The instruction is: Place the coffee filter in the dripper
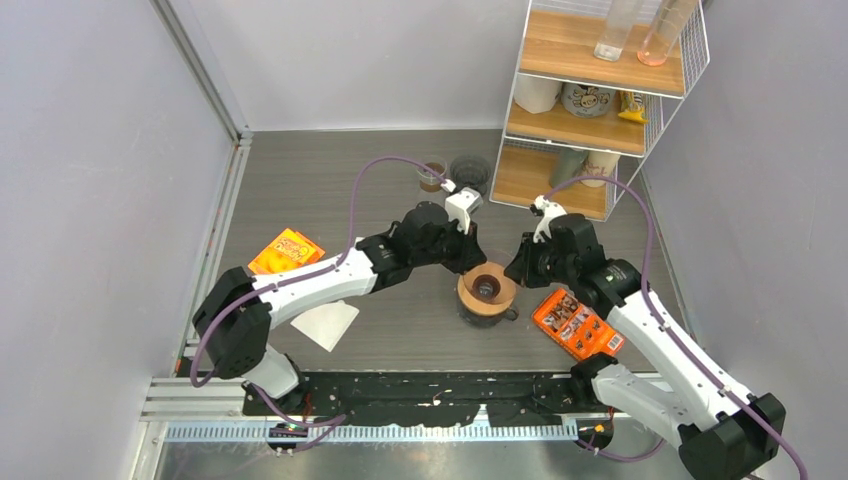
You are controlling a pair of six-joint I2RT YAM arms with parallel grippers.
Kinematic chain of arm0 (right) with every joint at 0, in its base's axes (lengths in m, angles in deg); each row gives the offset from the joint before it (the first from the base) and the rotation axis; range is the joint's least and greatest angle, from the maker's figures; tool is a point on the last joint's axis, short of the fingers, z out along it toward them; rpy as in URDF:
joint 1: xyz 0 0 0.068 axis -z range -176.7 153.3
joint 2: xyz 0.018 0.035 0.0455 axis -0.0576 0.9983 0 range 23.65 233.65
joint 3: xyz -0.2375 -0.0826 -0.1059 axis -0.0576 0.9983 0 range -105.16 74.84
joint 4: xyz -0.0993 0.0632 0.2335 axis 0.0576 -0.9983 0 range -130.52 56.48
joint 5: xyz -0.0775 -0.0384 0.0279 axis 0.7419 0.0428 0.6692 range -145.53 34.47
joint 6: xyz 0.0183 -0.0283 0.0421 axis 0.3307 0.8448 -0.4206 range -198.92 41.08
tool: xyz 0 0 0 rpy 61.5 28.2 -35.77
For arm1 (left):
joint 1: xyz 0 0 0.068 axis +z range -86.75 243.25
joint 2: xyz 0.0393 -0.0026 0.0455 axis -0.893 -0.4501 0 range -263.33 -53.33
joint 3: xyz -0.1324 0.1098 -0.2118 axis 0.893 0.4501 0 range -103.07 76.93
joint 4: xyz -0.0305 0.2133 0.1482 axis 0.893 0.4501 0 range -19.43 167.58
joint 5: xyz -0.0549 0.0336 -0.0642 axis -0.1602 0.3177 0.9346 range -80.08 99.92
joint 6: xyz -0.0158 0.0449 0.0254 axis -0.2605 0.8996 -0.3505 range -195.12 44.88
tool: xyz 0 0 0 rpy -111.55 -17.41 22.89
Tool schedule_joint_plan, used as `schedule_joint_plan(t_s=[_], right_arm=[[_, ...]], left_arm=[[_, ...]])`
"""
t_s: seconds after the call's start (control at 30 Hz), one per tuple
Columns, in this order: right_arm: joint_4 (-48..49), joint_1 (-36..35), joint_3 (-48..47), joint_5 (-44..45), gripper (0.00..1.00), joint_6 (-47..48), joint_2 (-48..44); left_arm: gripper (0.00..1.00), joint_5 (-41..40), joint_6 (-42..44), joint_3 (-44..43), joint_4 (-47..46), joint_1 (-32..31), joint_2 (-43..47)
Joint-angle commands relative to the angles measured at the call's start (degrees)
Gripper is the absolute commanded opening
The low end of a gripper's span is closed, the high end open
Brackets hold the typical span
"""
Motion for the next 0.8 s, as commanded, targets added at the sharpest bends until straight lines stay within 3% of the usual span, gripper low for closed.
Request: schedule_joint_plan(t_s=[0.0, 0.17, 0.77], right_arm=[[-6.27, 0.22, 0.31, 4.65, 0.05, 2.86, 5.03], [-7.99, 0.25, 0.03, 6.05, 0.05, 3.63, 8.14], [-9.11, 0.21, 0.67, 8.88, 0.05, 3.77, 14.88]], left_arm=[[0.00, -2.02, -1.28, 0.64, 8.03, 0.39, -3.41], [0.00, -5.61, -1.85, 1.63, 10.56, 0.45, -3.85], [0.00, -3.67, -4.16, 3.36, 10.52, 1.18, -9.60]])
